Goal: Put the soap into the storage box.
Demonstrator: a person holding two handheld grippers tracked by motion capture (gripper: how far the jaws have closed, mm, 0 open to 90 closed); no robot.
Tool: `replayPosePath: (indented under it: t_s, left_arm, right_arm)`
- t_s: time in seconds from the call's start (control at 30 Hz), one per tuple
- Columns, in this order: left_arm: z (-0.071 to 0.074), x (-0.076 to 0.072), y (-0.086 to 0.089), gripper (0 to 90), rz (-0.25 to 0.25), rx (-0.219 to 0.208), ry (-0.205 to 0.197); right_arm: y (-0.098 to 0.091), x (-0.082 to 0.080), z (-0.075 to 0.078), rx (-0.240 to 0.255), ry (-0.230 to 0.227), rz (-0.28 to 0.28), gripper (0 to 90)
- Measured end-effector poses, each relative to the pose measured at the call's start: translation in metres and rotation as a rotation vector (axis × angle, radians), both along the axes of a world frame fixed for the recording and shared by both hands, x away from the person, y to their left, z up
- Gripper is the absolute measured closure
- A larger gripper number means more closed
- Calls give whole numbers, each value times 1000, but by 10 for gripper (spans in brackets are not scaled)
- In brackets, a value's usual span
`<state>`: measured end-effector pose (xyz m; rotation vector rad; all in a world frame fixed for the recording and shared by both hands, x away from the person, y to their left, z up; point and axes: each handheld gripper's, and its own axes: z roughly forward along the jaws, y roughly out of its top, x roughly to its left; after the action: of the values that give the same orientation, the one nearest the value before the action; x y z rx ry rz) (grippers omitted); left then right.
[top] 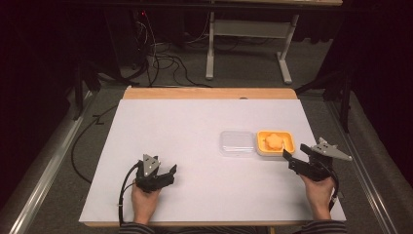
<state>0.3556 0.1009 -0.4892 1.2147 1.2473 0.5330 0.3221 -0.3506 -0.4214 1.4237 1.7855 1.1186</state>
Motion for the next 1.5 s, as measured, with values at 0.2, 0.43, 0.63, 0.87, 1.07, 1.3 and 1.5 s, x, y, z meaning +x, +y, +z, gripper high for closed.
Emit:
replayPosePath:
  t_s: [0.2,0.43,0.63,0.87,1.07,1.3,1.5]
  left_arm:
    - [0,0,0,231,1,2,-1]
    - [0,0,0,231,0,4,2]
    - [0,0,0,232,0,3,4]
    - [0,1,0,232,2,1,3]
    - [0,1,0,232,2,1,3]
    - [0,0,0,232,1,3,4]
    - [0,0,0,232,0,4,3]
  right_arm:
    - [1,-6,-3,12,-4,6,269]
    - [4,-11,-4,22,4,22,270]
    - [6,-15,-7,28,10,36,270]
    - [10,-20,-8,36,9,45,271]
    - [17,-21,-11,32,14,67,272]
    - [24,-22,-16,30,25,89,272]
    - [29,-22,-18,32,29,97,273]
